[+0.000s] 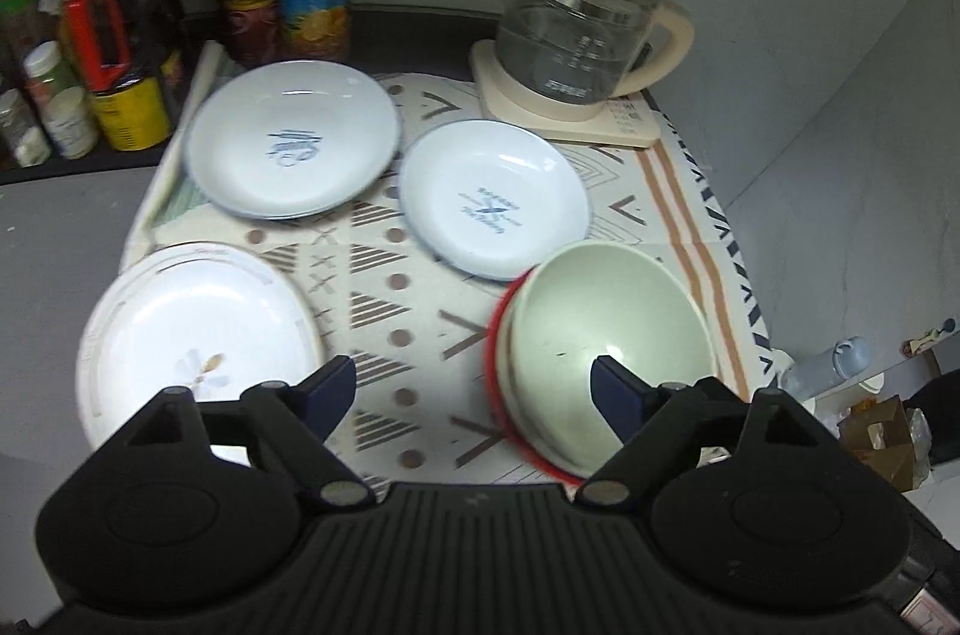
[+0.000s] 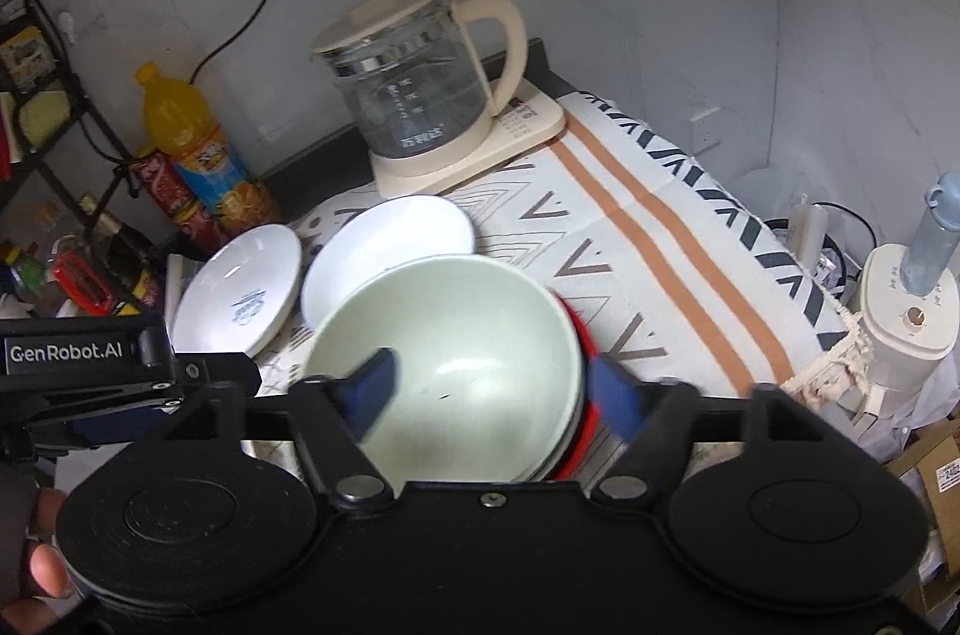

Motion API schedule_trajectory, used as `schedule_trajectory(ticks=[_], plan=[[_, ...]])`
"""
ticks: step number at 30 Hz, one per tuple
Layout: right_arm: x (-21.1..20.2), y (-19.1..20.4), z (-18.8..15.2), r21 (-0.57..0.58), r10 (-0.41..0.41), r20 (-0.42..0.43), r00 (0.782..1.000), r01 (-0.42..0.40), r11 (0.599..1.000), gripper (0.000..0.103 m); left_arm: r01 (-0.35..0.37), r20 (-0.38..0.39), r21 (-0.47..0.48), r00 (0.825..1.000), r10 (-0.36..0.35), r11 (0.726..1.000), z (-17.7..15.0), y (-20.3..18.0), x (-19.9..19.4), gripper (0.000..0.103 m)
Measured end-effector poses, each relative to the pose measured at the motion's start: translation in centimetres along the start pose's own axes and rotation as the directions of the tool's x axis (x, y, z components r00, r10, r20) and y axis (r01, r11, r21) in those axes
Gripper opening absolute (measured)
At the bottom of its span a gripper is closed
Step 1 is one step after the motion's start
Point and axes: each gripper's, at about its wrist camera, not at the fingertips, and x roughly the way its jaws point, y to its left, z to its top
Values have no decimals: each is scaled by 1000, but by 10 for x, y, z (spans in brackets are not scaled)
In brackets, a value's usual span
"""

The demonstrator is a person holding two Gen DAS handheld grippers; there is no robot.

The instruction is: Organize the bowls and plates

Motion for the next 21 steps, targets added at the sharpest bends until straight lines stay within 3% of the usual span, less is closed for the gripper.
schedule_trajectory(ticks=[8, 21], plan=[[-25, 29, -16, -38, 26, 24, 999, -25, 999, 103, -13, 1, -21, 1000, 13, 1000, -25, 44, -38, 88], [-64, 66, -48, -113, 61, 5, 998, -60, 992, 103, -13, 21, -51, 1000, 14, 999, -63, 98, -88, 89]])
